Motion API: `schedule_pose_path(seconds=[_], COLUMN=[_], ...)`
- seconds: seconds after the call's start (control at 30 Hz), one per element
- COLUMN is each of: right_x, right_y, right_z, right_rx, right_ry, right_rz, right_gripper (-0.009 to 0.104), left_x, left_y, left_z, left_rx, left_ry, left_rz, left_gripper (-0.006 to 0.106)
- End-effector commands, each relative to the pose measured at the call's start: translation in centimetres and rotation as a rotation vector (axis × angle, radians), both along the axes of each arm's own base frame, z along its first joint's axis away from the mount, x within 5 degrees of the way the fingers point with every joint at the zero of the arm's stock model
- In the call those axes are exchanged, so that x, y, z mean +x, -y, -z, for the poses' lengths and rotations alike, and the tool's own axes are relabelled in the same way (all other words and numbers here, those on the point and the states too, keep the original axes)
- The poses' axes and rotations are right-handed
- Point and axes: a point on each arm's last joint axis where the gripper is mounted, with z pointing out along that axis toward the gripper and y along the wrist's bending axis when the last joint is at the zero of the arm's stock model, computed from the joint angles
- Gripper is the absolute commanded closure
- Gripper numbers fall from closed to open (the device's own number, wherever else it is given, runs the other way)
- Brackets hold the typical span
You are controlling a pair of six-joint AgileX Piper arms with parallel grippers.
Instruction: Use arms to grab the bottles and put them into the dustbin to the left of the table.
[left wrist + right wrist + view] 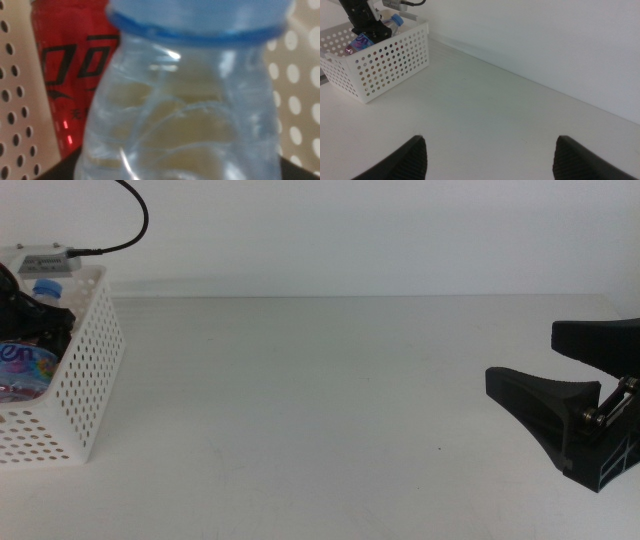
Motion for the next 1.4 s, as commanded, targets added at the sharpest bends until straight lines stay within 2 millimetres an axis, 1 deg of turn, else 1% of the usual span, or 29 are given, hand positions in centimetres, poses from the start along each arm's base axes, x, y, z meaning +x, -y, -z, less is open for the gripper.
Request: schedule_pose_path(seconds=[0.0, 0.03, 0.2, 0.33, 0.5, 0.63, 0.73, 0.8, 1.03, 1.2, 1.37], right_x=[0.1, 0.1, 0.1, 0.1, 0.1, 0.1, 0.1, 0.1, 0.1, 0.1, 0.1], right_y=[0.0, 0.0, 0.0, 0.0, 0.0, 0.0, 0.0, 0.0, 0.0, 0.0, 0.0], right_z=[-1.5, -1.5, -1.5, -1.5, -1.5, -1.5, -1.5, -1.5, -1.5, -1.5, -1.5], right_rx=[0.041, 0.041, 0.041, 0.041, 0.041, 0.041, 0.041, 0.041, 0.041, 0.041, 0.041], right_ry=[0.091, 0.091, 0.091, 0.091, 0.091, 0.091, 0.091, 0.091, 0.091, 0.091, 0.091], right_rz=[0.000, 0.000, 0.000, 0.000, 0.000, 0.000, 0.000, 0.000, 0.000, 0.000, 0.000], right_gripper=[0.029, 0.029, 0.029, 0.029, 0.029, 0.029, 0.029, 0.029, 0.029, 0.029, 0.029], left_x=[-0.2, -0.2, -0.4, -1.1, -2.1, -3.9, -5.7, -7.2, -12.5, -16.5, -20.1], left_y=[0.1, 0.1, 0.4, 0.7, 2.6, 4.8, 6.5, 7.7, 11.3, 13.3, 14.7], left_z=[-4.2, -4.2, -4.9, -6.3, -8.8, -10.7, -12.0, -12.7, -14.3, -14.4, -14.2], left_rx=[0.037, 0.039, -0.001, -0.018, -0.011, 0.003, 0.015, 0.021, 0.038, 0.016, -0.013], left_ry=[0.136, 0.136, 0.135, 0.154, 0.202, 0.292, 0.391, 0.455, 0.689, 0.798, 0.913], left_rz=[-0.004, -0.003, -0.033, -0.062, -0.022, 0.009, 0.029, 0.047, 0.129, 0.185, 0.241], left_gripper=[0.020, 0.010, 0.010, 0.010, 0.010, 0.010, 0.010, 0.010, 0.010, 0.010, 0.010])
